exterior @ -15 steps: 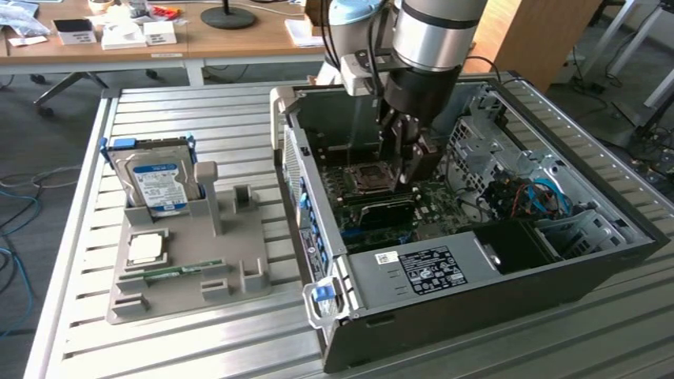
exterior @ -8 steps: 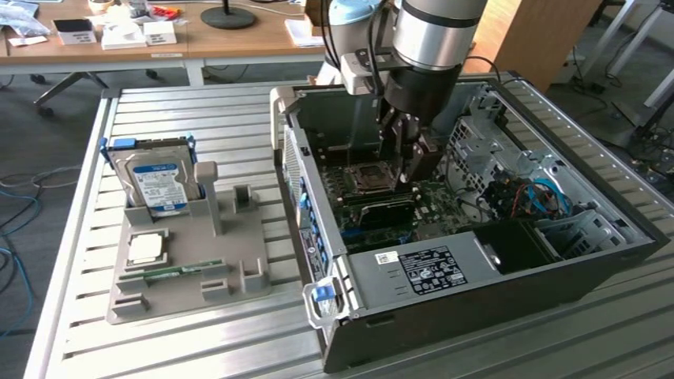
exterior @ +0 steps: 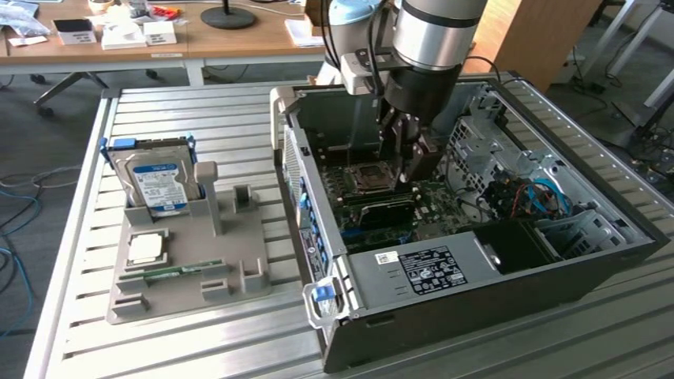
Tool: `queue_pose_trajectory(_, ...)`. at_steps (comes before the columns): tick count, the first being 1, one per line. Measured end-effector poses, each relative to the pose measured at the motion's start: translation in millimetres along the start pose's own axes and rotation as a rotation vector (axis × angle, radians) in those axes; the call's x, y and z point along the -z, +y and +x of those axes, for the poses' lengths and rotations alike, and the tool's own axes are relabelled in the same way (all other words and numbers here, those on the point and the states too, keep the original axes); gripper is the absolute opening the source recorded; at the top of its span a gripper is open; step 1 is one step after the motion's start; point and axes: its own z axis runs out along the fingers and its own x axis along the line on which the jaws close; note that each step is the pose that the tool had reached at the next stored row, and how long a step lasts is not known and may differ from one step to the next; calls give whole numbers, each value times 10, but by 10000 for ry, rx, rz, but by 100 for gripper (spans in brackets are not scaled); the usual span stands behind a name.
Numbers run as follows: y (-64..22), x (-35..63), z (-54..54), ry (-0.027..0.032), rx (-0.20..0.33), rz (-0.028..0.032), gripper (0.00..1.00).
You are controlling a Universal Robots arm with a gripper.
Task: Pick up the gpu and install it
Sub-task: 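Press down on the gpu until it lock into place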
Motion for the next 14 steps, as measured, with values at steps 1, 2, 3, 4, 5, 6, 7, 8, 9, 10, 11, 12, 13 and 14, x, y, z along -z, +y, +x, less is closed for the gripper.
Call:
queue_pose_trajectory(1, 0, 0, 0, 0, 0, 0, 67)
queue_pose_trajectory(2, 0, 0, 0, 0, 0, 0, 61)
queue_pose_trajectory(3, 0, 0, 0, 0, -1, 0, 61)
queue_pose_trajectory(4, 0, 0, 0, 0, 0, 0, 55)
queue_pose_trajectory(5, 0, 0, 0, 0, 0, 0, 49)
queue_pose_trajectory(6, 0, 0, 0, 0, 0, 1, 49)
queue_pose_trajectory(7, 0, 0, 0, 0, 0, 0, 44)
queue_pose_trajectory(8, 0, 0, 0, 0, 0, 0, 38)
queue_pose_trajectory(9, 0, 0, 0, 0, 0, 0, 32)
queue_pose_trajectory(10, 0, 0, 0, -1, 0, 1, 32)
queue_pose_trajectory(11, 0, 0, 0, 0, 0, 0, 26)
queue_pose_trajectory(12, 0, 0, 0, 0, 0, 0, 20)
queue_pose_trajectory(13, 0, 0, 0, 0, 0, 0, 20)
queue_pose_trajectory(14, 0, 0, 0, 0, 0, 1, 14)
